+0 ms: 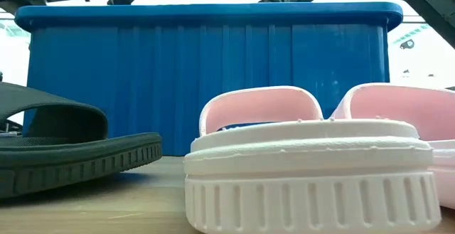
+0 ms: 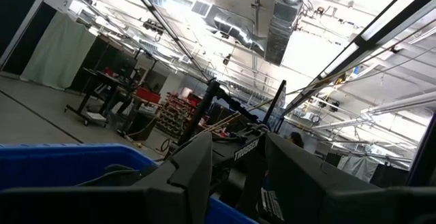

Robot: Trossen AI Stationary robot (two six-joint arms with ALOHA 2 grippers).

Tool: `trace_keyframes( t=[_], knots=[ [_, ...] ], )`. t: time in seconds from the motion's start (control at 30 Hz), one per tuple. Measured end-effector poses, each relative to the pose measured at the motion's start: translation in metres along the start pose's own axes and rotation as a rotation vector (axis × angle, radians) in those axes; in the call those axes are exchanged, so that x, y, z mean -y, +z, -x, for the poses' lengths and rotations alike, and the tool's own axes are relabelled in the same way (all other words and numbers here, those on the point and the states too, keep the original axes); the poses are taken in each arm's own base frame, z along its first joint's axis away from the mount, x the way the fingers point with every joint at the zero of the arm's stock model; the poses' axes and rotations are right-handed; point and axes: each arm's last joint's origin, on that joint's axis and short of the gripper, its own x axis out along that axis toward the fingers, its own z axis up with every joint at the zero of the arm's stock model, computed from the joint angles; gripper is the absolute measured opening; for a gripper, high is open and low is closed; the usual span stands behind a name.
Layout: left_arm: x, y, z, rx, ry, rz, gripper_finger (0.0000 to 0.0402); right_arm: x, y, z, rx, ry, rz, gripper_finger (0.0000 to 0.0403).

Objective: Pick and place slides into bin
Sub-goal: Put the top black slide into the blue bin

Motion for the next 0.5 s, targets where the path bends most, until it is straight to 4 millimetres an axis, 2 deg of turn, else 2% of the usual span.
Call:
trace_keyframes(
  t=[0.27, 0.5],
  knots=[
    [-0.0001, -0.0001, 0.0001, 0.000, 0.000, 0.000, 0.0125, -0.0013, 0.0002, 0.0000, 0.003, 0.047, -0.013, 0.0122],
    [-0.0001, -0.0002, 0.0001, -0.001, 0.001, 0.000, 0.0125, -0.0026, 0.0002, 0.0001, 0.003, 0.086, -0.041, 0.0119]
  ],
)
